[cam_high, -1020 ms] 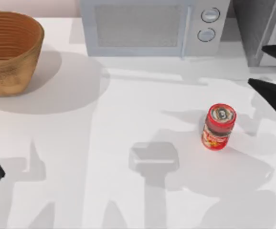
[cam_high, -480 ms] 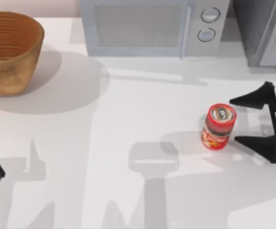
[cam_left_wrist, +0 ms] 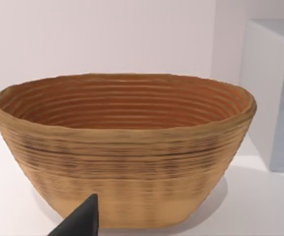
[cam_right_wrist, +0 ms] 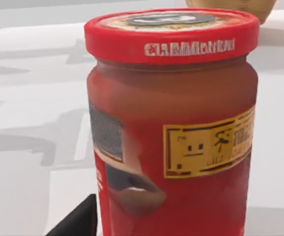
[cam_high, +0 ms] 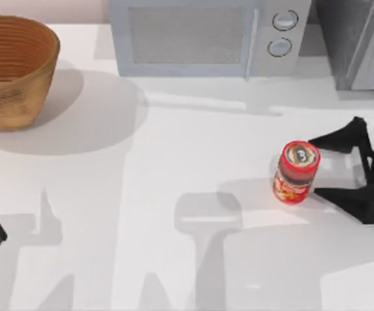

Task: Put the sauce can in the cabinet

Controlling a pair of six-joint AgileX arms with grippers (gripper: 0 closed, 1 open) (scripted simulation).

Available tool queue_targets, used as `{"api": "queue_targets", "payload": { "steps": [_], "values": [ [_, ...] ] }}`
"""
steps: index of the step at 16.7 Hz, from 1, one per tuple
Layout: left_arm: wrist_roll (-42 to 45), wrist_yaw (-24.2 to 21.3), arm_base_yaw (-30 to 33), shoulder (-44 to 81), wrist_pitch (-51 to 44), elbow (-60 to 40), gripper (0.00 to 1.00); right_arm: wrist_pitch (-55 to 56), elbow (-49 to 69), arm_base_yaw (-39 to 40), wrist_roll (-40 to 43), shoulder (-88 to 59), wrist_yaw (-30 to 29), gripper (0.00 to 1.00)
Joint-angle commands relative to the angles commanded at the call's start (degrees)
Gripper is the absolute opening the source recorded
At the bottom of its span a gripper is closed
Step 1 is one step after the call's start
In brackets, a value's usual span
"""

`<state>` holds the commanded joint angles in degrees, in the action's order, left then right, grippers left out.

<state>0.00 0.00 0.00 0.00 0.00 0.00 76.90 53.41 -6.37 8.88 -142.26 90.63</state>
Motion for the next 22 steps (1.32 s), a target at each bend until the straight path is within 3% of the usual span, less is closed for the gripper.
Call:
{"api": "queue_targets", "payload": {
  "steps": [6,16,22],
  "values": [
    [0.0,0.0,0.0,0.0,0.0,0.0,1.0,5.04,0.49,2.89,-2.61,-0.48,0.77,1.0],
    [0.0,0.0,0.0,0.0,0.0,0.0,1.0,21.82,-0.1,8.52,-15.63,-3.75,-5.08,1.0],
    [0.0,0.0,0.0,0.0,0.0,0.0,1.0,25.79,-0.36,9.85,-18.66,-4.43,-6.43,1.0]
  ]
}}
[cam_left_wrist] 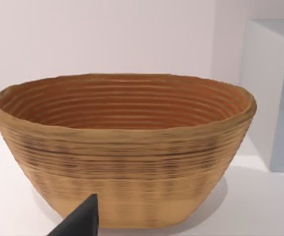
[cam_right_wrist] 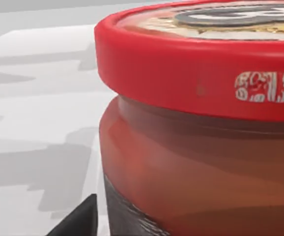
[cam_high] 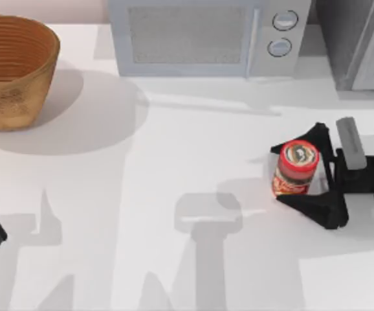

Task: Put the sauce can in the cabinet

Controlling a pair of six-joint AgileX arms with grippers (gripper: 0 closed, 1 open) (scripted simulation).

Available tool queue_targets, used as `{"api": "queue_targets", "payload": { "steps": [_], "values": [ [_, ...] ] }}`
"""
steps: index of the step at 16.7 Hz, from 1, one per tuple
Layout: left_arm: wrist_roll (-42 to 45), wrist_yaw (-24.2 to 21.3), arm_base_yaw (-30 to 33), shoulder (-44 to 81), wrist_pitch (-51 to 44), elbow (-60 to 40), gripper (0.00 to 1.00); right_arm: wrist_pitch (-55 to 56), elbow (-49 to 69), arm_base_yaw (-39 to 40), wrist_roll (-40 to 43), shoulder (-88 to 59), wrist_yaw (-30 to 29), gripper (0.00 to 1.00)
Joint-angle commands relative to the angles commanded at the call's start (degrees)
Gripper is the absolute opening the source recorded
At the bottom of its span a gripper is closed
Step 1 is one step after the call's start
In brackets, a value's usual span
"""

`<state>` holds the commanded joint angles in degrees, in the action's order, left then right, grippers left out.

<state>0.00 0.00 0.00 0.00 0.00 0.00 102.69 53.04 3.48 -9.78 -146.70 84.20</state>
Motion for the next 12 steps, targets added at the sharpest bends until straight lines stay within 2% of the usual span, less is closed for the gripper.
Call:
{"api": "queue_targets", "payload": {
  "steps": [3,12],
  "values": [
    [0.0,0.0,0.0,0.0,0.0,0.0,1.0,0.0,0.0,0.0,0.0,0.0,0.0,1.0],
    [0.0,0.0,0.0,0.0,0.0,0.0,1.0,0.0,0.0,0.0,0.0,0.0,0.0,0.32]
  ]
}}
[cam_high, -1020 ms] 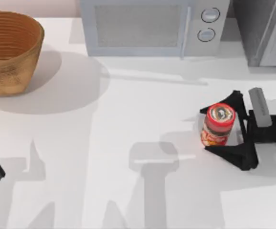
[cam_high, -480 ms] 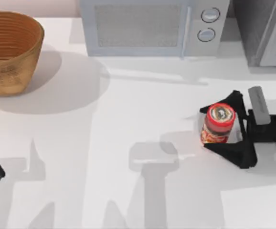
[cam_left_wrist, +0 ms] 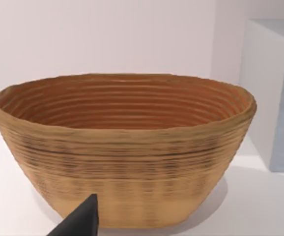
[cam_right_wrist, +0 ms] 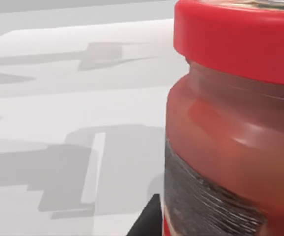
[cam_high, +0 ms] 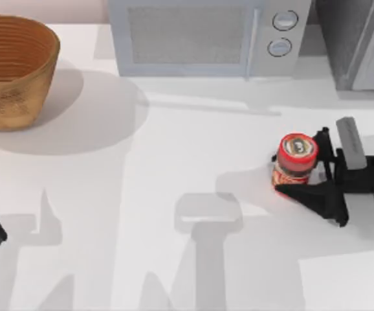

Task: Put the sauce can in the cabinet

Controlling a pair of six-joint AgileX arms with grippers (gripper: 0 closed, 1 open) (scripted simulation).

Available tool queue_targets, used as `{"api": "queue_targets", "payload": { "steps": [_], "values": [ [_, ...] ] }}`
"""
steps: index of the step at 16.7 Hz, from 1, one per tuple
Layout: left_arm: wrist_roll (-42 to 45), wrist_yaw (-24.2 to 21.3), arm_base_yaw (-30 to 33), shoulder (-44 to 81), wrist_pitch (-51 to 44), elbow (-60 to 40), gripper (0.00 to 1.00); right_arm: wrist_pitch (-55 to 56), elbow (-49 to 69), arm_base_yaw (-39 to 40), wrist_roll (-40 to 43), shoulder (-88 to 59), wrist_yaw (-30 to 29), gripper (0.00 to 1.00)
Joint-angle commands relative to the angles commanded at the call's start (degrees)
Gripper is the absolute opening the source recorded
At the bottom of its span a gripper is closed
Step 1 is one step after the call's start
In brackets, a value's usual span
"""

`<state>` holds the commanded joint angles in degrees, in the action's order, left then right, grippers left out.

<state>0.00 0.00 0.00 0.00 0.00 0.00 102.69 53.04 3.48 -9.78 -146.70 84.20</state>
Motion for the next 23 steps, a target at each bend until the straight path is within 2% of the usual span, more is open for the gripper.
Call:
{"api": "queue_targets", "payload": {
  "steps": [4,5,12,14,23],
  "values": [
    [0.0,0.0,0.0,0.0,0.0,0.0,1.0,0.0,0.0,0.0,0.0,0.0,0.0,0.02],
    [0.0,0.0,0.0,0.0,0.0,0.0,1.0,0.0,0.0,0.0,0.0,0.0,0.0,0.0],
    [0.0,0.0,0.0,0.0,0.0,0.0,1.0,0.0,0.0,0.0,0.0,0.0,0.0,0.0],
    [0.0,0.0,0.0,0.0,0.0,0.0,1.0,-3.52,2.33,-1.18,-0.02,-2.07,-0.24,0.0],
    [0.0,0.0,0.0,0.0,0.0,0.0,1.0,-10.99,0.29,-1.12,-1.6,7.93,-0.36,0.0]
  ]
}}
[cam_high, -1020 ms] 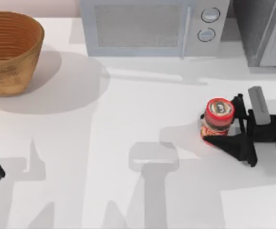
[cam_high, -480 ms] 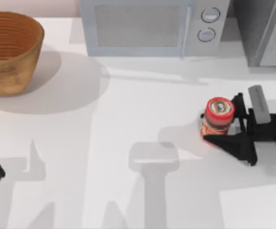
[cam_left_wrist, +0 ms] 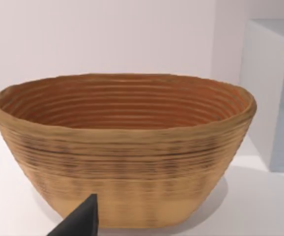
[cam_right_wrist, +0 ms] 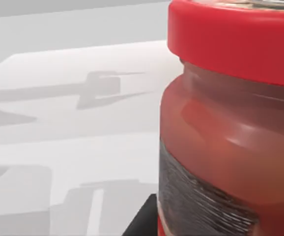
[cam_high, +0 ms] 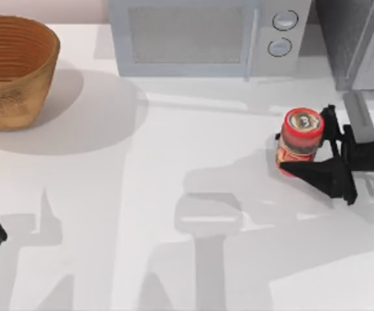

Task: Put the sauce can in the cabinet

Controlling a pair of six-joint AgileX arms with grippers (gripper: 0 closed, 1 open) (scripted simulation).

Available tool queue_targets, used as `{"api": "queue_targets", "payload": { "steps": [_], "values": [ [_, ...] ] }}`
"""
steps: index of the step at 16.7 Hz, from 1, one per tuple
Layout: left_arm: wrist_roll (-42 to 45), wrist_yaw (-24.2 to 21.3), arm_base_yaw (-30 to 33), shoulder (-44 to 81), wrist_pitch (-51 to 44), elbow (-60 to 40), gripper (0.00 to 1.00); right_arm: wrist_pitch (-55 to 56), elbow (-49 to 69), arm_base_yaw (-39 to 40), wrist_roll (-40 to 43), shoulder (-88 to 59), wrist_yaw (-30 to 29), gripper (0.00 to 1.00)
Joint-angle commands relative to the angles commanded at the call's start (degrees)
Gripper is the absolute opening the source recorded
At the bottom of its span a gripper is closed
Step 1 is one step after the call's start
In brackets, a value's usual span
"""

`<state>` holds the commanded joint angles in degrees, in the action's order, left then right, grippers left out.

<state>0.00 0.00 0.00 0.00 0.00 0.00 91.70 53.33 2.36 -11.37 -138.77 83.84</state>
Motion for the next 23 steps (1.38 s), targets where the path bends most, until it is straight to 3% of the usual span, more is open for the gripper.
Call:
{"api": "queue_targets", "payload": {
  "steps": [17,23],
  "values": [
    [0.0,0.0,0.0,0.0,0.0,0.0,1.0,-14.44,-3.09,0.05,-2.57,21.34,0.26,0.0],
    [0.0,0.0,0.0,0.0,0.0,0.0,1.0,-14.67,-2.97,-0.02,-2.77,21.58,0.39,0.0]
  ]
}}
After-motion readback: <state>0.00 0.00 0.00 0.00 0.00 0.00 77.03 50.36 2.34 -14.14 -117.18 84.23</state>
